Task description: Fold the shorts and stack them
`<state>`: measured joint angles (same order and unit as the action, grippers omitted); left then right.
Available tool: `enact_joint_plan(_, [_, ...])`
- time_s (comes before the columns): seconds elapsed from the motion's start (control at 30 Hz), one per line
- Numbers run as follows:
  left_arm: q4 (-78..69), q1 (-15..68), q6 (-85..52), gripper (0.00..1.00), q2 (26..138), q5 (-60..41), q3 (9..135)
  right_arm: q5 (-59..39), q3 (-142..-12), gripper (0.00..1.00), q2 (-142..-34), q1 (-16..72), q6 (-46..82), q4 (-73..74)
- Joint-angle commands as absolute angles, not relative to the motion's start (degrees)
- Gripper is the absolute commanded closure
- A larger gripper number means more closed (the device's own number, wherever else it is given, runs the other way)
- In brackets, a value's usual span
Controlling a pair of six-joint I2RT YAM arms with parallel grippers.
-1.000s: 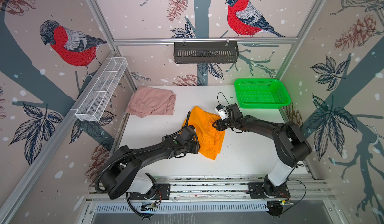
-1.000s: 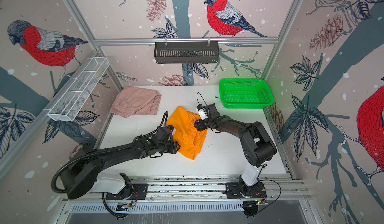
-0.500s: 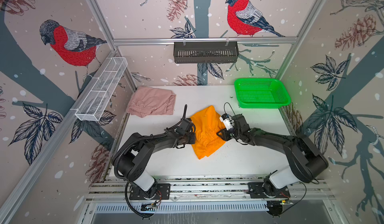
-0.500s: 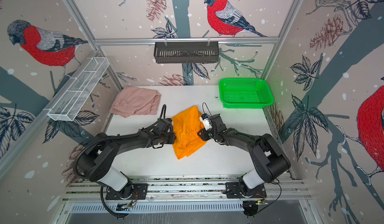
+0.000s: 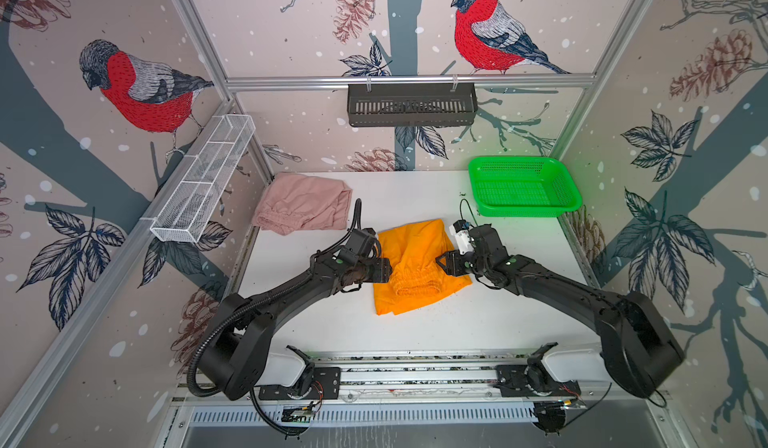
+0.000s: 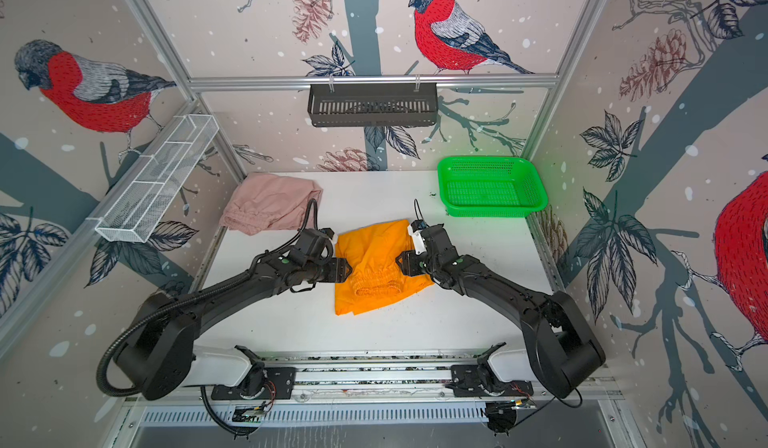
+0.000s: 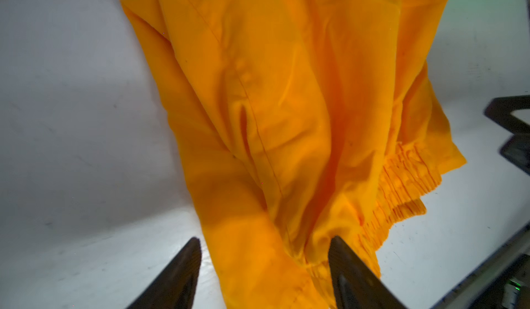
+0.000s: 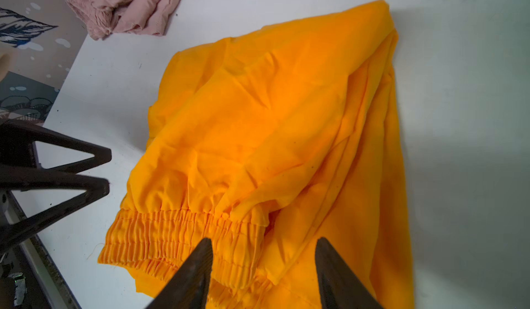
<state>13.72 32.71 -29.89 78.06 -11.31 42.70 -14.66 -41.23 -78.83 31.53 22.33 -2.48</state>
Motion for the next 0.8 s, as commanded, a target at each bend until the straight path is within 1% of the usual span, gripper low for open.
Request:
enact_joint_plan(0.0, [3.4, 32.6, -36.8, 0.16, 77.2, -21.0, 39.1, -17.2, -41.9, 0.41, -80.8, 31.6, 23.1, -4.7])
enact_joint_plan(0.2, [0.4, 32.6, -38.9, 0.17, 80.1, -22.6, 38.3, -18.0, -42.2, 0.44, -83.3, 32.8, 22.9, -3.6])
enact_joint_plan(0.27, [0.4, 32.6, -38.9, 0.21, 80.7, -22.5, 38.8, -18.4, -42.4, 0.45, -84.0, 33.2, 22.9, -2.8])
enact_joint_plan(0.33, [-0.4, 32.6, -39.3, 0.29, 81.3, -23.3, 39.0, -18.4, -42.7, 0.46, -84.8, 33.4, 22.9, -2.2])
enact_joint_plan(0.47, [0.3, 32.6, -39.3, 0.39, 82.9, -23.3, 39.0, -18.8, -43.2, 0.48, -87.0, 33.5, 22.6, -1.3])
enact_joint_plan(0.53, [0.7, 32.7, -39.0, 0.48, 83.6, -23.0, 38.6, -19.5, -43.6, 0.54, -88.2, 33.4, 22.8, -0.2])
enact_joint_plan(0.57, [0.8, 32.7, -38.9, 0.51, 83.9, -23.0, 38.3, -20.0, -43.9, 0.55, -88.7, 33.4, 22.9, 0.0])
enact_joint_plan(0.6, [1.1, 32.6, -38.7, 0.56, 84.1, -22.8, 38.2, -20.8, -44.3, 0.57, -89.4, 33.4, 22.9, 0.1])
enact_joint_plan(0.7, [2.3, 32.6, -38.1, 0.79, 85.0, -22.4, 37.9, -22.7, -44.7, 0.75, -89.9, 33.4, 23.7, 0.7])
enact_joint_plan(0.73, [2.7, 32.7, -37.9, 0.90, 84.9, -22.5, 37.9, -23.3, -44.7, 0.85, -89.6, 33.3, 24.0, 0.8])
enact_joint_plan(0.77, [2.9, 32.7, -37.7, 0.98, 84.9, -22.5, 37.8, -23.9, -44.7, 0.92, -89.0, 33.2, 24.4, 0.9])
